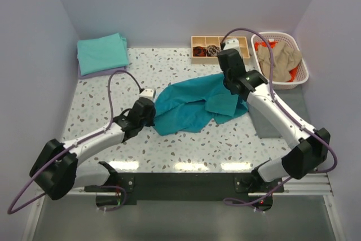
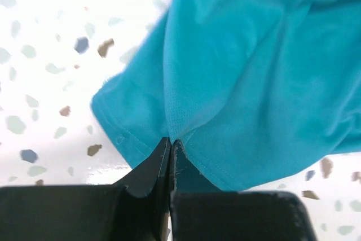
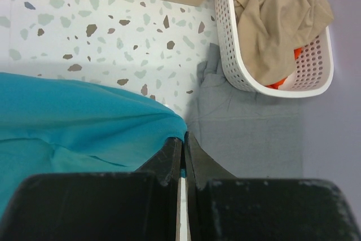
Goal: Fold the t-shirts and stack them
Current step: Flatten the tshirt out
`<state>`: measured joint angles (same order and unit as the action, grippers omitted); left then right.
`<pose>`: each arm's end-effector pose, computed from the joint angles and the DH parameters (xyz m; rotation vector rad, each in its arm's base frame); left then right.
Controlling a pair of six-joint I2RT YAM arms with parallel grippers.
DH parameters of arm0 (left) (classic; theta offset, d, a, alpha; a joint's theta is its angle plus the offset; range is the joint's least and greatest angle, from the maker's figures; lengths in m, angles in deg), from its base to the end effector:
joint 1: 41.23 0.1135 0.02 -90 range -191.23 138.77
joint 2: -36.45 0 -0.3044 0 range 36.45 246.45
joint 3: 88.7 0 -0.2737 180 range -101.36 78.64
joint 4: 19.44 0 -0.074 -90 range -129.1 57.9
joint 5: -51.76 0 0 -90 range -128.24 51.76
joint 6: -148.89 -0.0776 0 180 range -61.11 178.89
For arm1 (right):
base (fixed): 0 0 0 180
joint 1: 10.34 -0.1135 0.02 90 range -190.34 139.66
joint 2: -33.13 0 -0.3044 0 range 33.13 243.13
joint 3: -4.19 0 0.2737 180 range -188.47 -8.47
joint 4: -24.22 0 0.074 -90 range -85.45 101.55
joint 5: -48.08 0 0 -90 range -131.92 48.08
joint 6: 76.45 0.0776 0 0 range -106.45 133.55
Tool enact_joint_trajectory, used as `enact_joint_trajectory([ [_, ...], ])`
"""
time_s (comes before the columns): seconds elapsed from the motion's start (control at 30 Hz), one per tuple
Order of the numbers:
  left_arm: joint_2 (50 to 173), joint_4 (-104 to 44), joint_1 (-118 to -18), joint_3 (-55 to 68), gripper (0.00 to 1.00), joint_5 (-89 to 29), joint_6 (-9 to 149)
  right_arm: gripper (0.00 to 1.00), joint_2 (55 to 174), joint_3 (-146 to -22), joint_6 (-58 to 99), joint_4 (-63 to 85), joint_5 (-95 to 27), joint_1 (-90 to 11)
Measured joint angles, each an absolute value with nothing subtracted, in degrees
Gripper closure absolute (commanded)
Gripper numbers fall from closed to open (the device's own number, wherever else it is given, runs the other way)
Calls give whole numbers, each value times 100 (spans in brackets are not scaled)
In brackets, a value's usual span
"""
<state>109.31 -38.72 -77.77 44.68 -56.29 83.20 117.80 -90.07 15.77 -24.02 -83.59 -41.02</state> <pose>0.2387 -0.1470 0.1779 0.0972 2.3199 -0.1625 0.3399 0.1417 0.3798 -0.1408 2.0852 -0.4705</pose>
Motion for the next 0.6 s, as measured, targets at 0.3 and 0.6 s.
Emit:
enact_joint_trajectory([
  [0.3, 9058, -5063, -7777, 3421, 100, -5863, 8335, 100, 10296, -8804, 1765, -3031, -7620, -4102],
  [0.6, 7143, -6477, -7777, 2178, 100, -5830, 8537, 100, 8165, -8841, 1940, -4050, -5343, -4104],
])
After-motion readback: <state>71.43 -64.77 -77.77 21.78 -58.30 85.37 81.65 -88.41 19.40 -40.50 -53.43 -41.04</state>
